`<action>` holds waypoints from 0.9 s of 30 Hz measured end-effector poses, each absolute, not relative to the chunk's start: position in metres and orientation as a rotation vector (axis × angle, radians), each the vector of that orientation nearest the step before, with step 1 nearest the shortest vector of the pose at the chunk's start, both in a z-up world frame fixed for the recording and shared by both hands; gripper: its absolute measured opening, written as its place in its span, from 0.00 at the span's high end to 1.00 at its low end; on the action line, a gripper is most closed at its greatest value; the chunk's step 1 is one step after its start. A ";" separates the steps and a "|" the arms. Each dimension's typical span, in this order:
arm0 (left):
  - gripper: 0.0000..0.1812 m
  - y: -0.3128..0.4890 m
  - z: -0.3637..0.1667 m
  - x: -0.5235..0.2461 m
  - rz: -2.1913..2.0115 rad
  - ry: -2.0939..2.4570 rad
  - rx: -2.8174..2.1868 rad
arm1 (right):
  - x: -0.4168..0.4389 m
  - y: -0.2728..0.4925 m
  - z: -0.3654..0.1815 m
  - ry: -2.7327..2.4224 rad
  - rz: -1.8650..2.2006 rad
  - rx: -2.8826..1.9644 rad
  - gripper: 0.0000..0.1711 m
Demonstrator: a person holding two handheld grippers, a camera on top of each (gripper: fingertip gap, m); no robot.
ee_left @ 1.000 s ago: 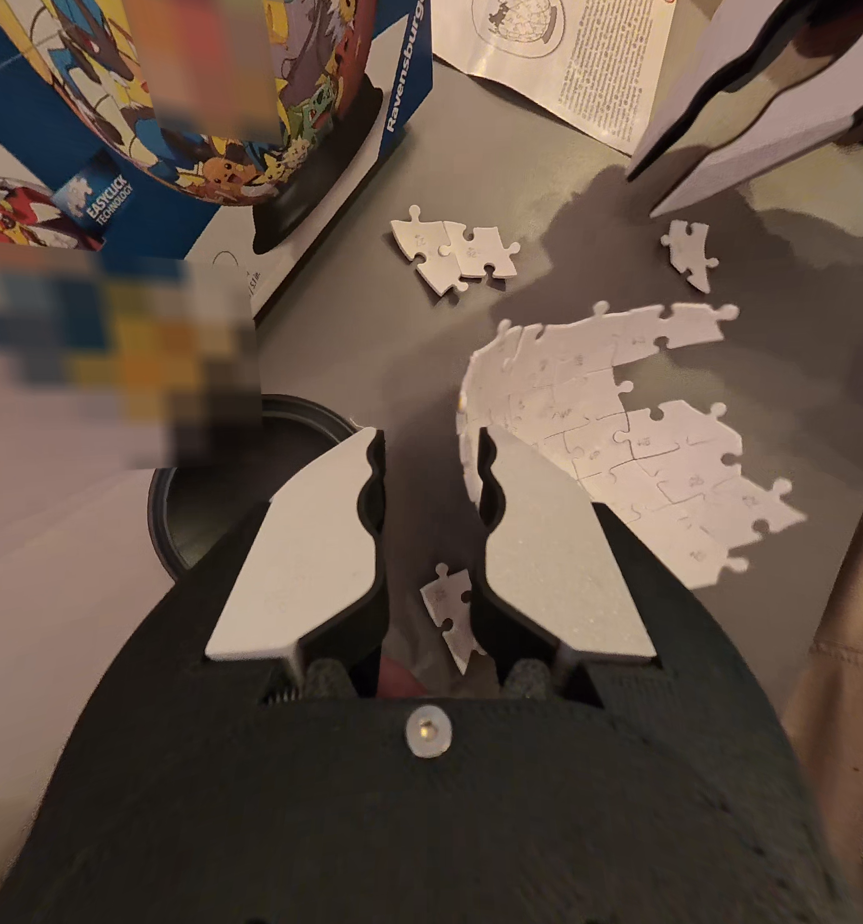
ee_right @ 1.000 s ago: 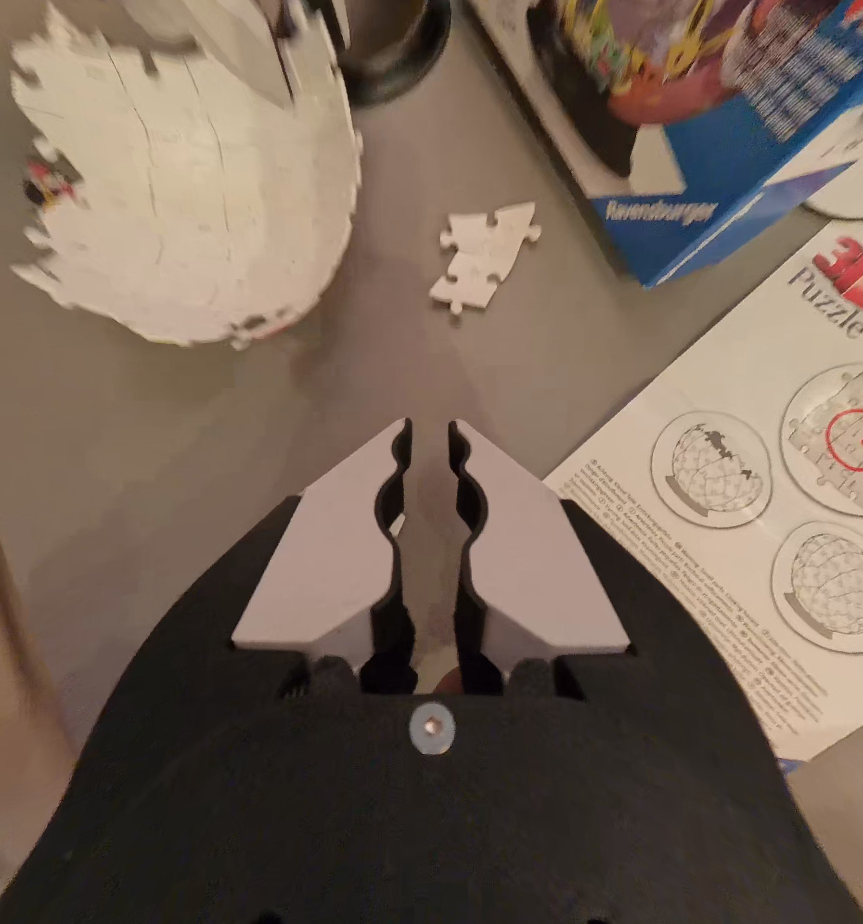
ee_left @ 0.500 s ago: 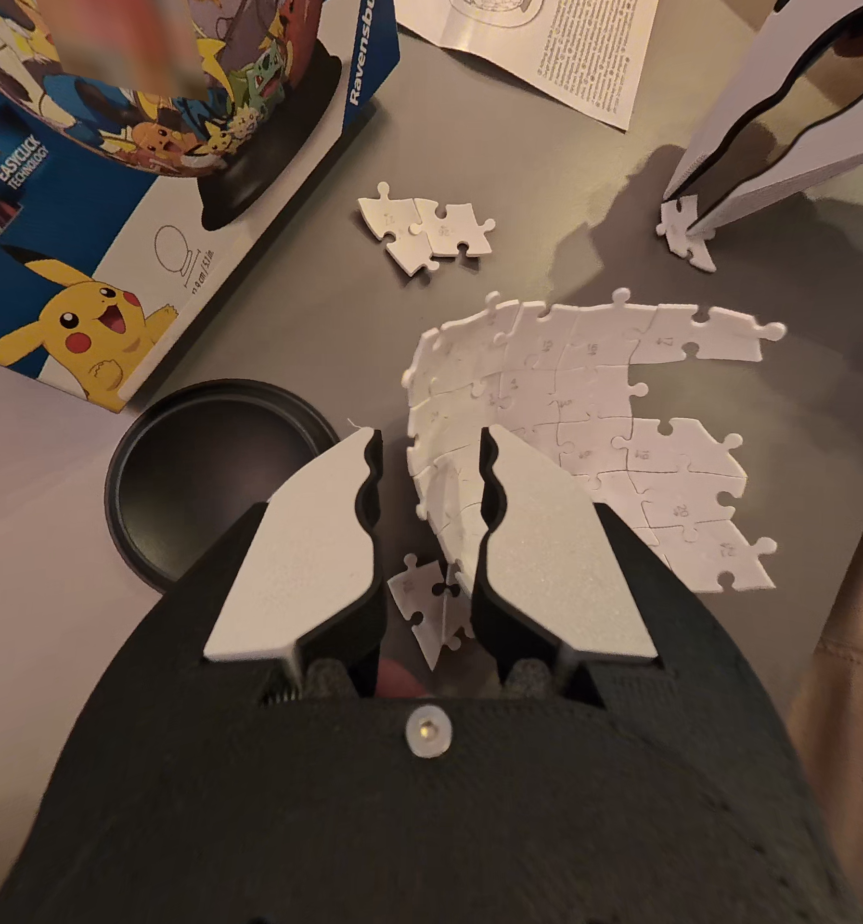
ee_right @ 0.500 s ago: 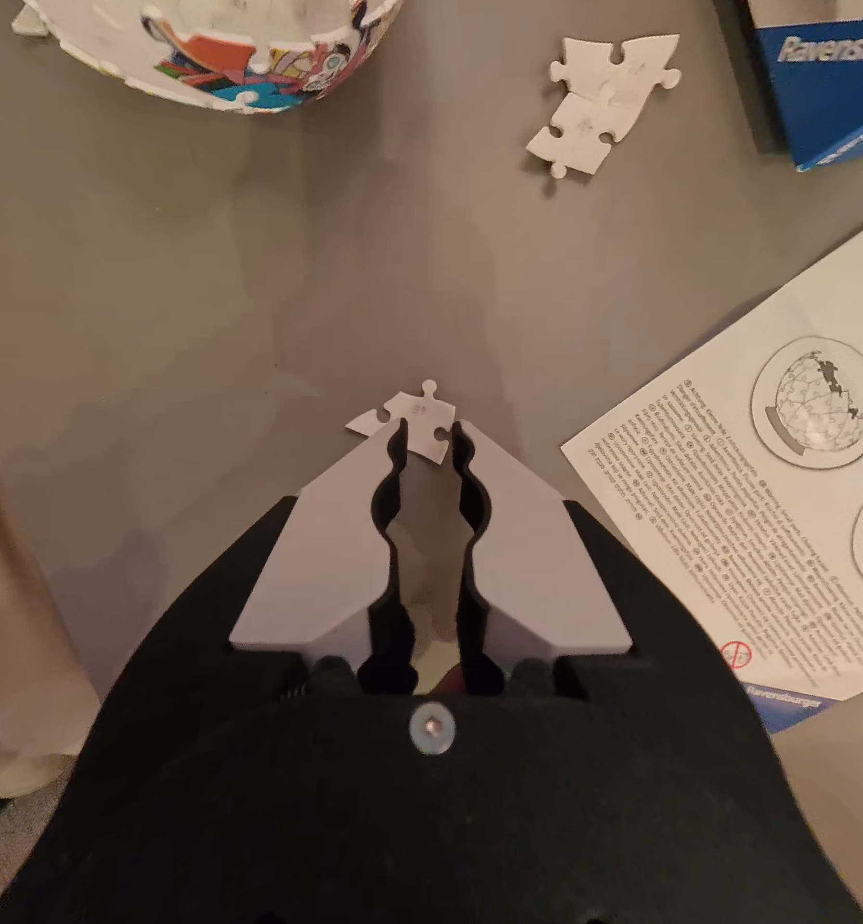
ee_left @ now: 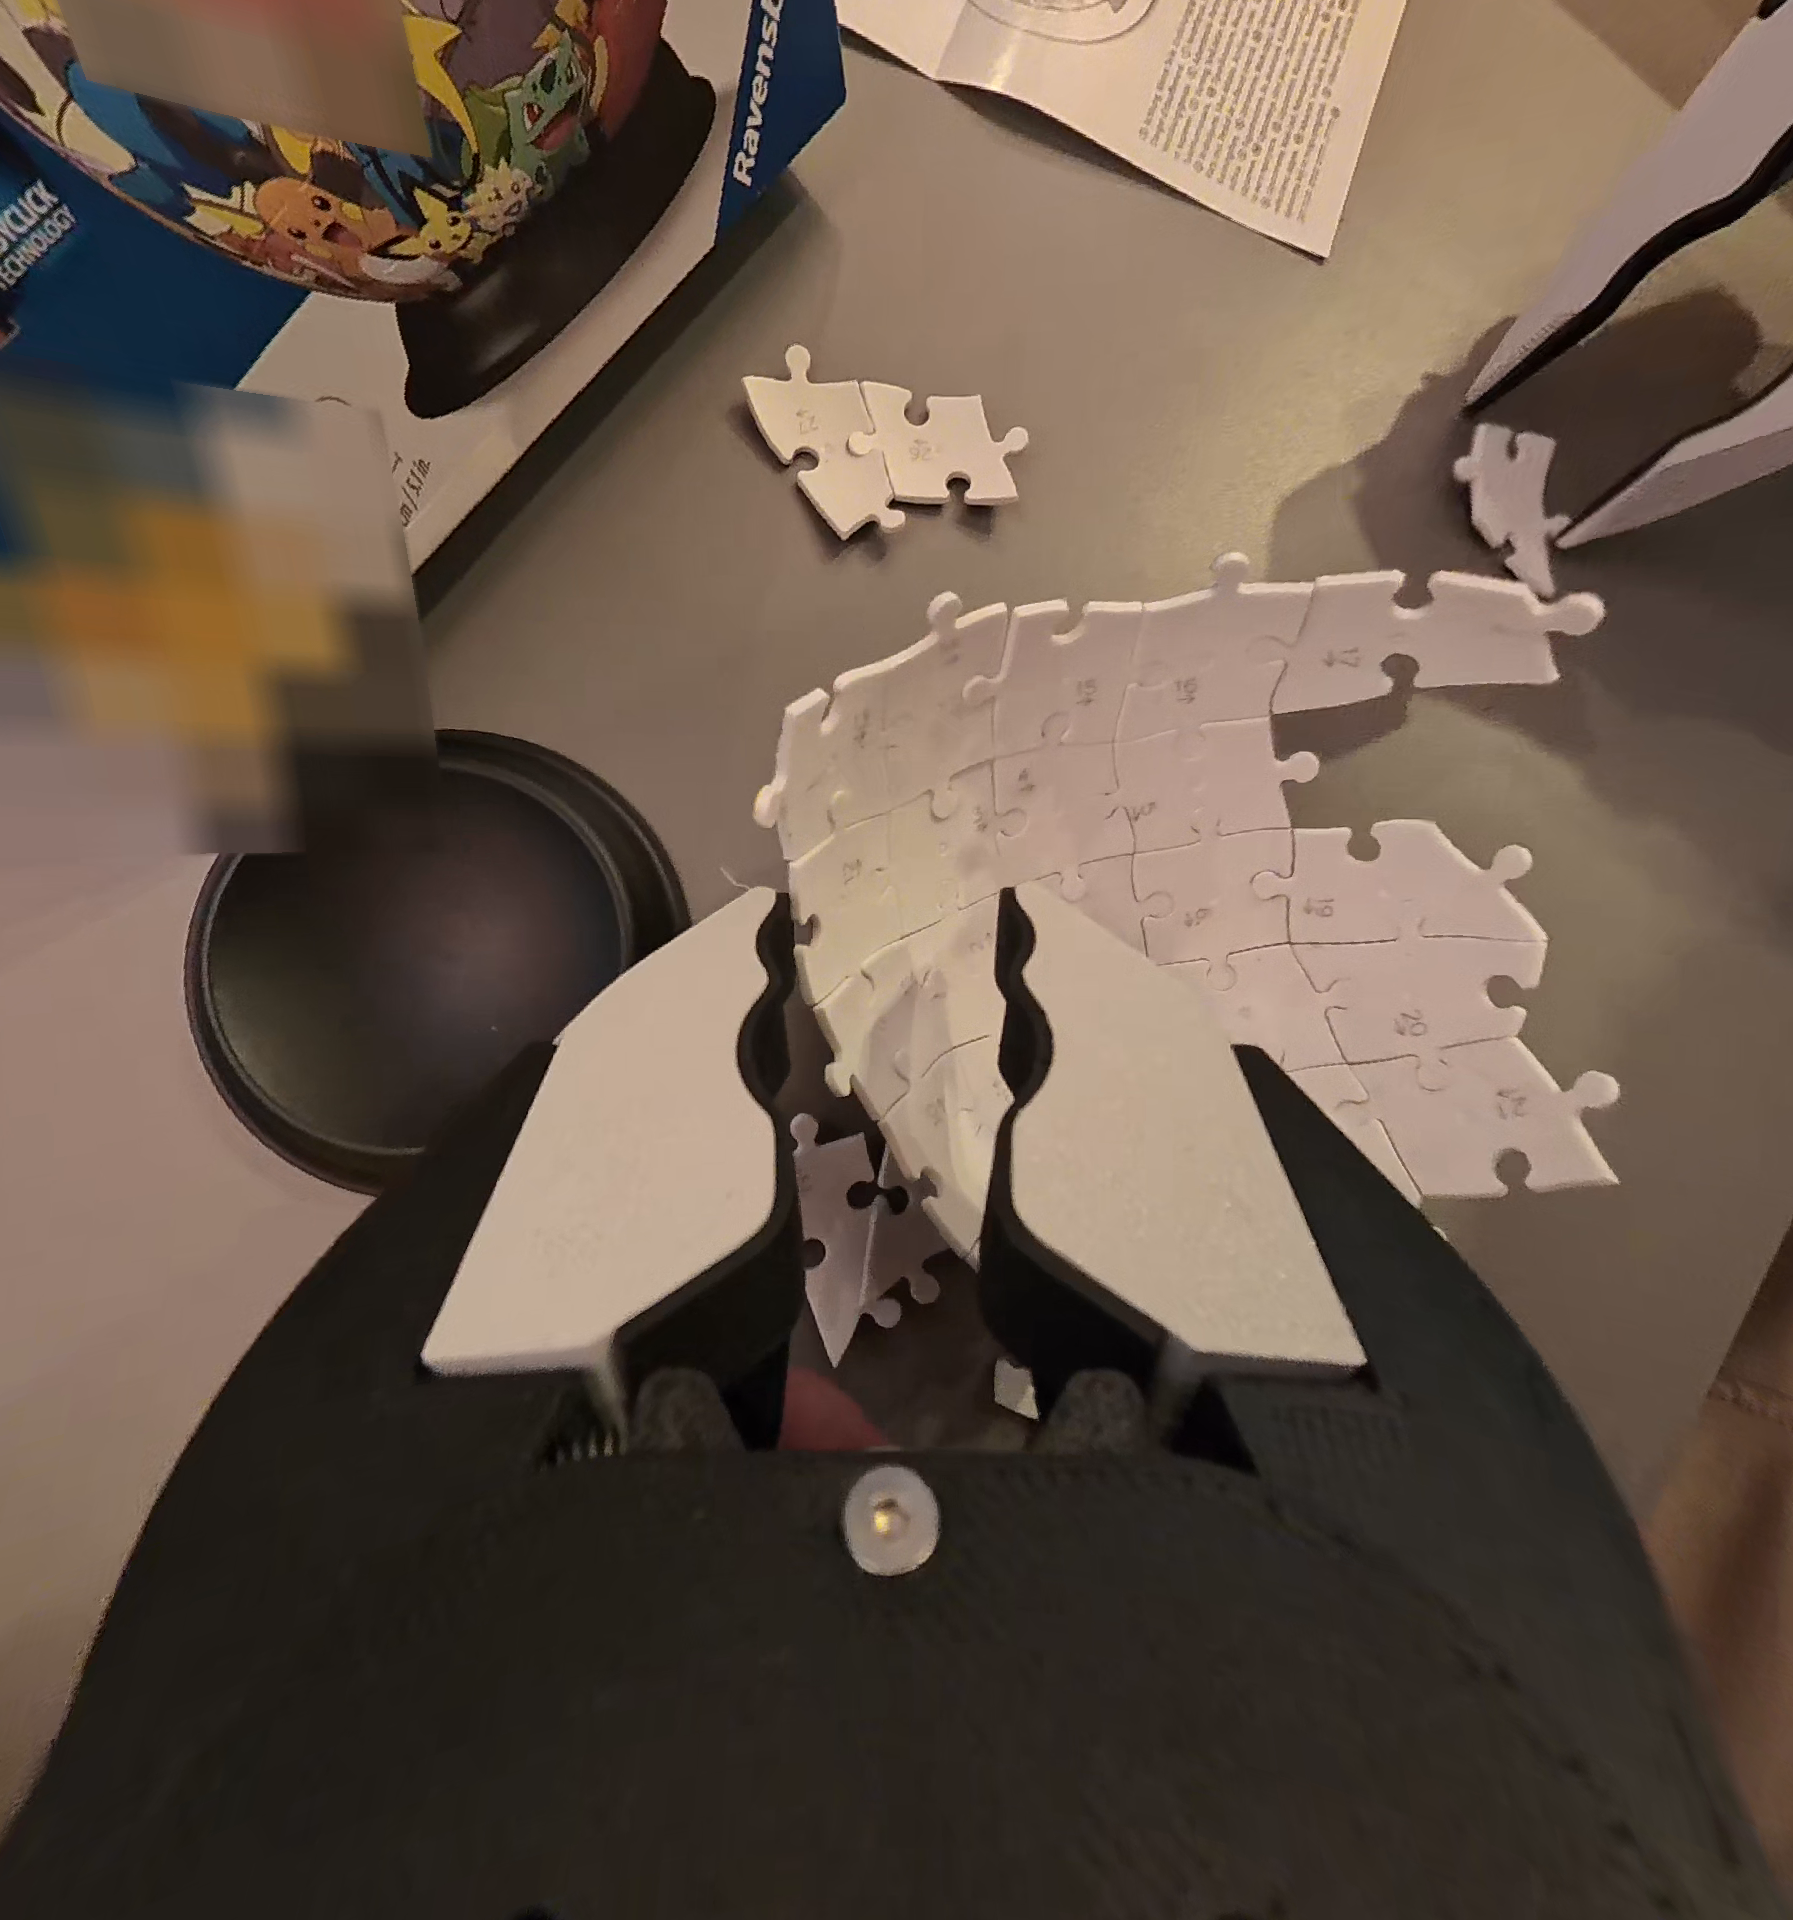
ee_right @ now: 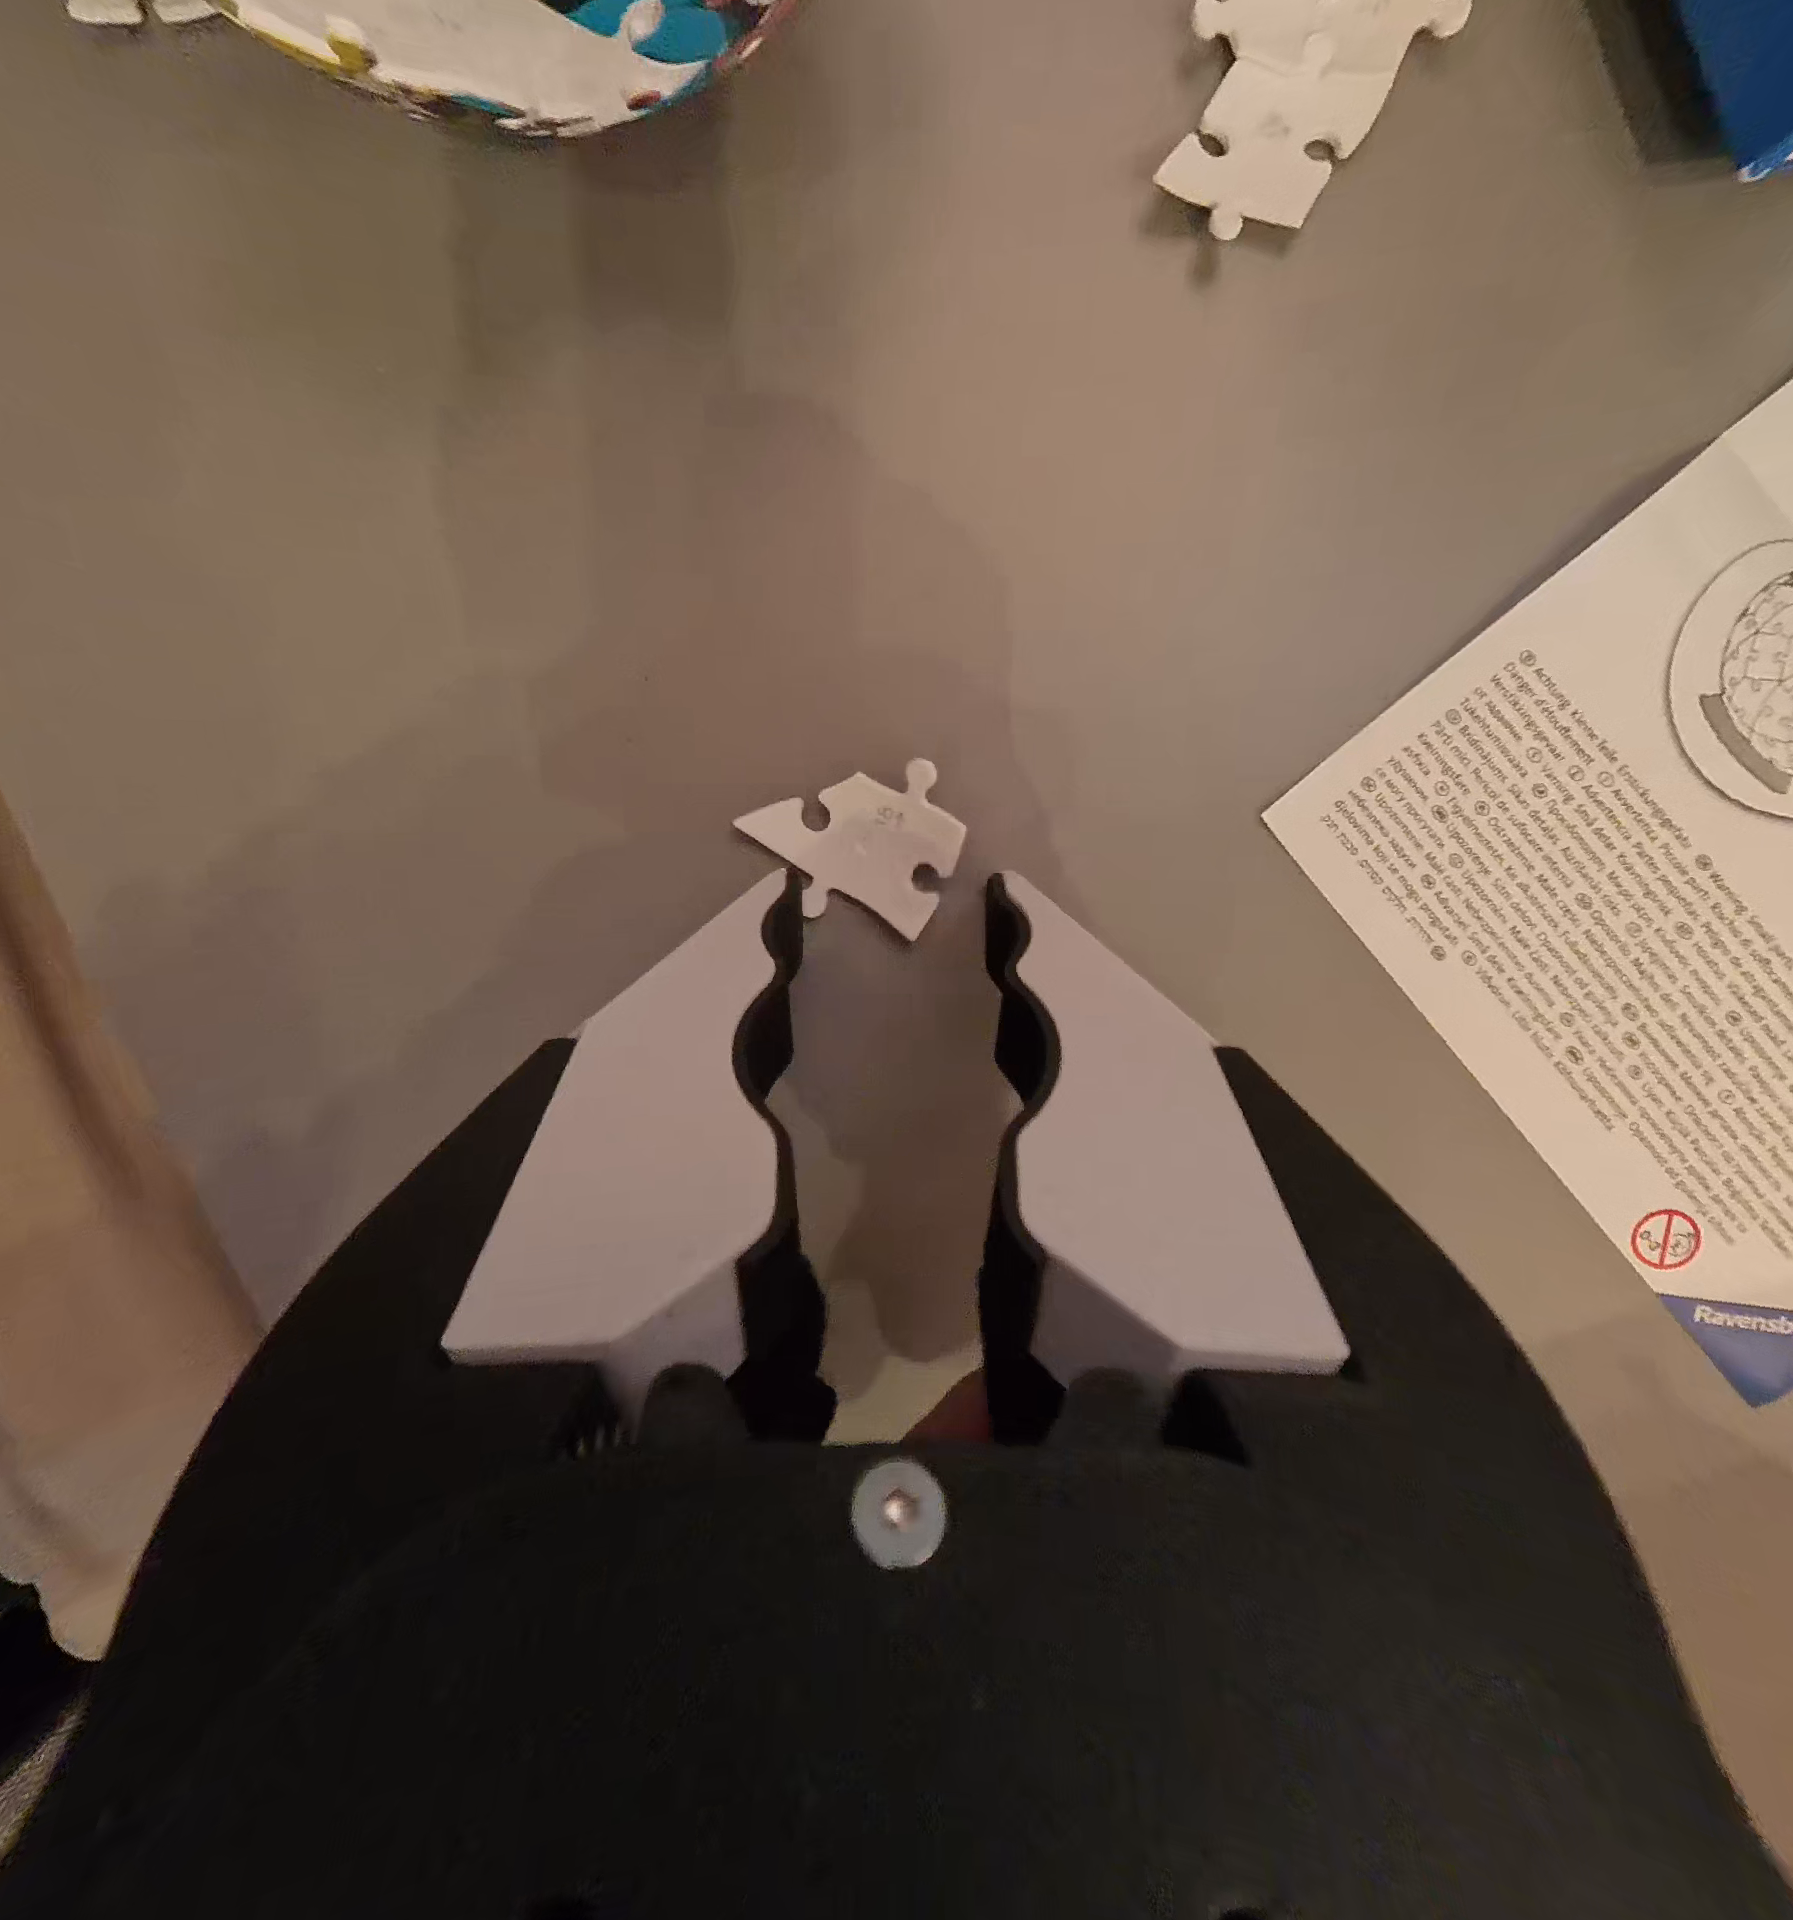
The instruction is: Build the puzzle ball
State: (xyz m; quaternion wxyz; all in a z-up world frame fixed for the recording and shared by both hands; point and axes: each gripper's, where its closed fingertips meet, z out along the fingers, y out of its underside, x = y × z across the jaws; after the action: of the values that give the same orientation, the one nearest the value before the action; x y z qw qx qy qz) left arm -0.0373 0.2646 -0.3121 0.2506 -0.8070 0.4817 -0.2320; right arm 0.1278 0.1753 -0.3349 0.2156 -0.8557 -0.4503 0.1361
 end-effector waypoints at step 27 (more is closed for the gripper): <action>0.79 0.257 -0.305 -0.031 -0.629 1.265 -2.173 | 0.097 0.175 -0.318 -1.039 0.451 -2.315 0.98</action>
State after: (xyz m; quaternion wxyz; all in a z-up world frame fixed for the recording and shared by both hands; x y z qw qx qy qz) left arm -0.0308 0.2573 -0.3049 0.2714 -0.8069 0.4696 -0.2337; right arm 0.0972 0.1751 -0.3179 0.2786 -0.8627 -0.3871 0.1680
